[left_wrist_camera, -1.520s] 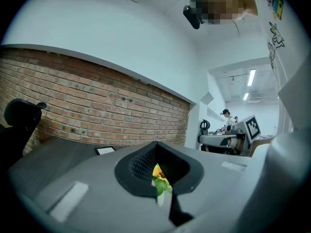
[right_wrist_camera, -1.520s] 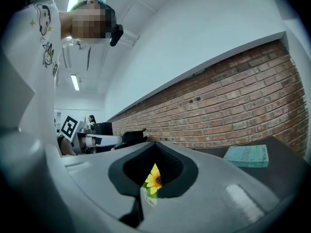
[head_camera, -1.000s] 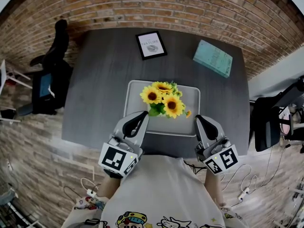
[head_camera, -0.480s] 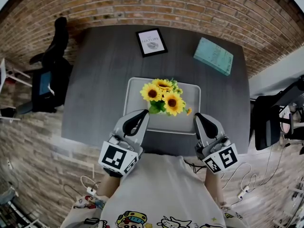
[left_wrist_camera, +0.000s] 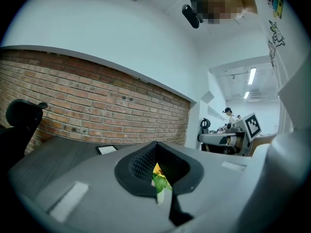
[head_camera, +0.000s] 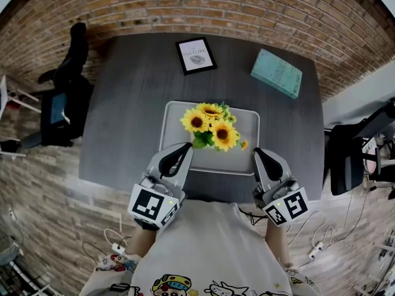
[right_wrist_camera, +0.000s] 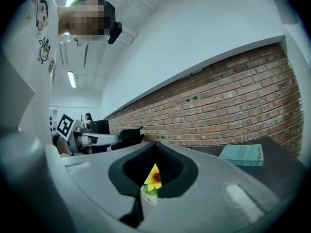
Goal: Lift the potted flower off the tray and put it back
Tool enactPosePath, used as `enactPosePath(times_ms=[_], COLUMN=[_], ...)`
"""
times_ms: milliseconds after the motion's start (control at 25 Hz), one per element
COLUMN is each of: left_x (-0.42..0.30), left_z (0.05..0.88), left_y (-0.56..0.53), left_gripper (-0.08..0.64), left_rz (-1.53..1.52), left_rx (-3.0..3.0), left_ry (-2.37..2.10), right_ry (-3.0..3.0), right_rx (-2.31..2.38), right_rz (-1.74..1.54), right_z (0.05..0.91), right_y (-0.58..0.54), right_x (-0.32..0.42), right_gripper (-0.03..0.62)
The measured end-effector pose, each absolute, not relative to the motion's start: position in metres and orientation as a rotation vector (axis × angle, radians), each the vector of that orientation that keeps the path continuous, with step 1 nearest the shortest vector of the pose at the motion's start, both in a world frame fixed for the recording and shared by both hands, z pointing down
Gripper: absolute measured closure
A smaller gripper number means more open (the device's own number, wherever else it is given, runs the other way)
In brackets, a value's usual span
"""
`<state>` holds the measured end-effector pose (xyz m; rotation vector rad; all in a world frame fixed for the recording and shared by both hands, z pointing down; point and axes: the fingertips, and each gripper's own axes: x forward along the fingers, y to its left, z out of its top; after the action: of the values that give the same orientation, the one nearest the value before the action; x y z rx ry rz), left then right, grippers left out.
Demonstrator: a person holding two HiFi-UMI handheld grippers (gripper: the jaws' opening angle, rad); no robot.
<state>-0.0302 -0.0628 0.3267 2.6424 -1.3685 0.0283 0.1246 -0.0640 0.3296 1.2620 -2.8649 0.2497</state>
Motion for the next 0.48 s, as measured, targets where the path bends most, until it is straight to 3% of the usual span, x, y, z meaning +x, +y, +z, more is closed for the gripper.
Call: enactPosePath(times_ms=[480], left_x=[-0.0321], left_z=[0.3284], left_y=[-0.0619], left_gripper=[0.551], left_rz=[0.048], left_rx=[2.645], left_ry=[-1.374], right_ry=[-2.870], right_rx=[1.254], right_rz=[0.253], right_z=[0.3309], right_y=[-0.0646], right_x=[0.1214], right_gripper=[0.591])
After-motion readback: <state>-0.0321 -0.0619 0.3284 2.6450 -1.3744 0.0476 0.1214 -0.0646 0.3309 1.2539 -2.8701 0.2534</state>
